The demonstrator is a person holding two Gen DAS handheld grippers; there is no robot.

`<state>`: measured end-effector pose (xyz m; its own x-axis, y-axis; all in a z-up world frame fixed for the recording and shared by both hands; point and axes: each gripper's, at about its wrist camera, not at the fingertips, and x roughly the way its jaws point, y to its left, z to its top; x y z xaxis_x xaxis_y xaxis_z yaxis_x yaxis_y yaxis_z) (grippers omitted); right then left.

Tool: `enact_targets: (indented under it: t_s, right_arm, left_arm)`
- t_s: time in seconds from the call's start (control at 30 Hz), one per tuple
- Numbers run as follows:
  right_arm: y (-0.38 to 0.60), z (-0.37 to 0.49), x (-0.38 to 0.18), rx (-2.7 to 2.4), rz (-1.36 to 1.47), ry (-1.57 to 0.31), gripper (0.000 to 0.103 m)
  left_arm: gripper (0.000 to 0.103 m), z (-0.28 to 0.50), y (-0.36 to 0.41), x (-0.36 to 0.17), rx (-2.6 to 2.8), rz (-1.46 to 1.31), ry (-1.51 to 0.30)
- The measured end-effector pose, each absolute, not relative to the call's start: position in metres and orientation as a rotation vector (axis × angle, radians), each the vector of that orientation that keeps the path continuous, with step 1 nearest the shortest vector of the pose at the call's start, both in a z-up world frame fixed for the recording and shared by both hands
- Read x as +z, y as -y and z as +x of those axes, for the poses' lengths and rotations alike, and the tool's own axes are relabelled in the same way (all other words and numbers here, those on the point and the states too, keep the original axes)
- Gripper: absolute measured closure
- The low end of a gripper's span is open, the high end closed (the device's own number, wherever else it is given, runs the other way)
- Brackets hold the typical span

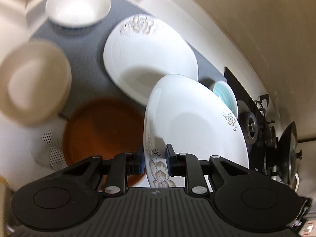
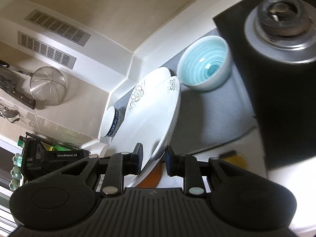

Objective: Organize plates and bowls
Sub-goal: 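Lift the white flower plate with both grippers toward the other white plate, then lower the plate onto the other white plate and open both grippers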

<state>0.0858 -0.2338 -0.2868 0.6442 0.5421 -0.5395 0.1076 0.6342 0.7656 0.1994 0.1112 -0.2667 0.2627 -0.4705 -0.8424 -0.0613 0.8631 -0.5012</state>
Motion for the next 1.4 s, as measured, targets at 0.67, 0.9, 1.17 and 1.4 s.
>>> enact_targets:
  t_s: [0.67,0.9,1.17,1.4]
  right_arm:
    - [0.169,0.176,-0.279,0.216,0.76,-0.883,0.078]
    - [0.153,0.197,-0.293,0.175,0.777,-0.9,0.078]
    - [0.152,0.219,-0.306,0.186,0.774,-0.918,0.078]
    - [0.154,0.234,-0.315,0.208,0.763,-0.94,0.079]
  left_arm:
    - [0.082,0.302,-0.171,-0.284,-0.386,-0.54,-1.304]
    - [0.082,0.332,-0.176,-0.293,-0.404,-0.501,-1.306]
    - [0.082,0.344,-0.181,-0.304,-0.367,-0.498,-1.323]
    - [0.082,0.351,-0.178,-0.303,-0.33,-0.477,-1.316]
